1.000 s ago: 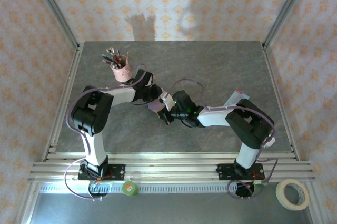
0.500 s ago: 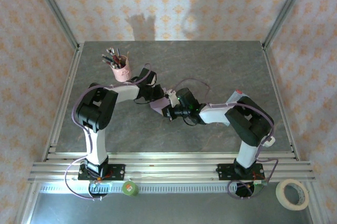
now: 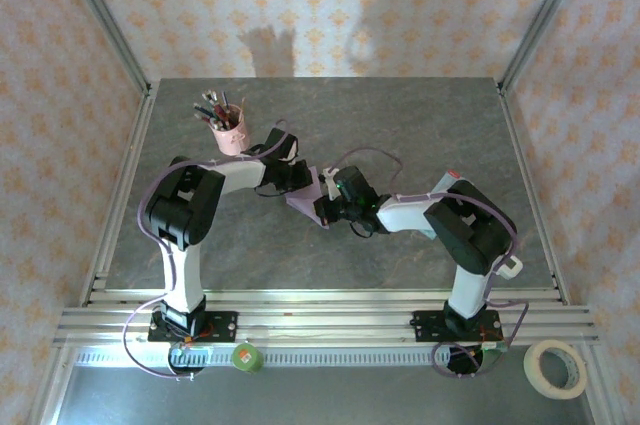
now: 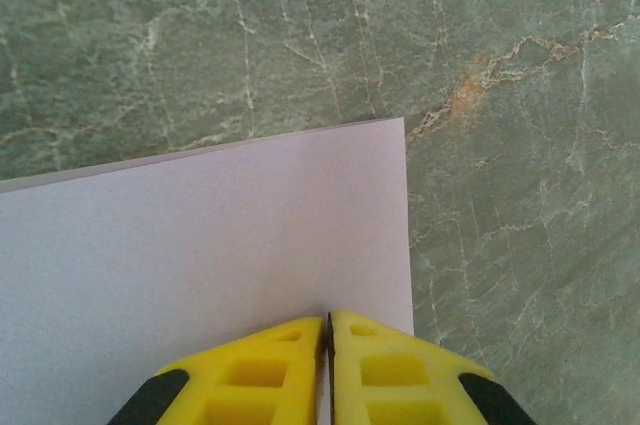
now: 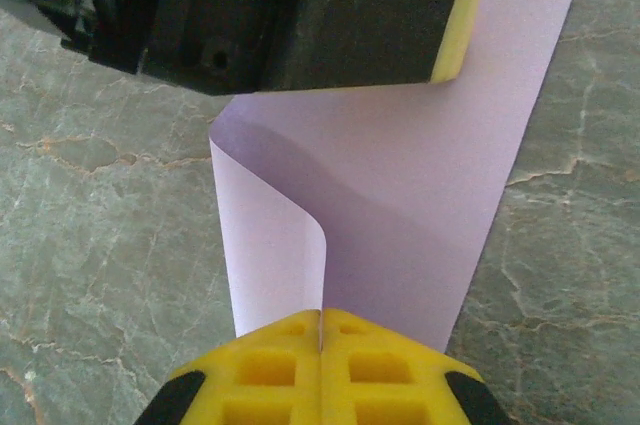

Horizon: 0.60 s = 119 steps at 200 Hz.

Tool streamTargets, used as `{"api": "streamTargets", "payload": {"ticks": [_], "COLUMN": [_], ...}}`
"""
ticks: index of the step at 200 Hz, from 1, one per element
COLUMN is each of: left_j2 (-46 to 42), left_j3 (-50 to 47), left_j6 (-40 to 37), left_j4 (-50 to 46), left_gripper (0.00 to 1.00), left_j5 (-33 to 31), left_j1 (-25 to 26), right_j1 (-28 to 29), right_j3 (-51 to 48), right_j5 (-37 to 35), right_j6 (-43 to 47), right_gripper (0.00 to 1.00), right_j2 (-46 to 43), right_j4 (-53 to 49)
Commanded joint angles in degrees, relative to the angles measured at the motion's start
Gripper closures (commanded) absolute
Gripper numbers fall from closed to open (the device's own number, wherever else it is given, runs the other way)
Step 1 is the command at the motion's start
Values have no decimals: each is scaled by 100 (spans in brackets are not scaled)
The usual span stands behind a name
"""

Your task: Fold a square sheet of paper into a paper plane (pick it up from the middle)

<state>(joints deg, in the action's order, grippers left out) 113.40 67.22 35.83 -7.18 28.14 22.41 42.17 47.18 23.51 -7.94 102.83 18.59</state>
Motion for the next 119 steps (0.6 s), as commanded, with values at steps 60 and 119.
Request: {"api": "streamTargets", "payload": {"ticks": [60, 119], "left_j2": [329, 357], "left_j3": [133, 125], "left_j6": [-418, -455], "left_j4": [-703, -721], "left_gripper": [85, 86], "left_j5": [68, 99], "left_j1": [44, 52], "right_j1": [-25, -25], "right_j3": [351, 475], "right_j5": [-210, -216], "right_j6": [96, 126], "right_gripper": [100, 100], "right_j2": [246, 382], "right_j4": [-235, -345]}}
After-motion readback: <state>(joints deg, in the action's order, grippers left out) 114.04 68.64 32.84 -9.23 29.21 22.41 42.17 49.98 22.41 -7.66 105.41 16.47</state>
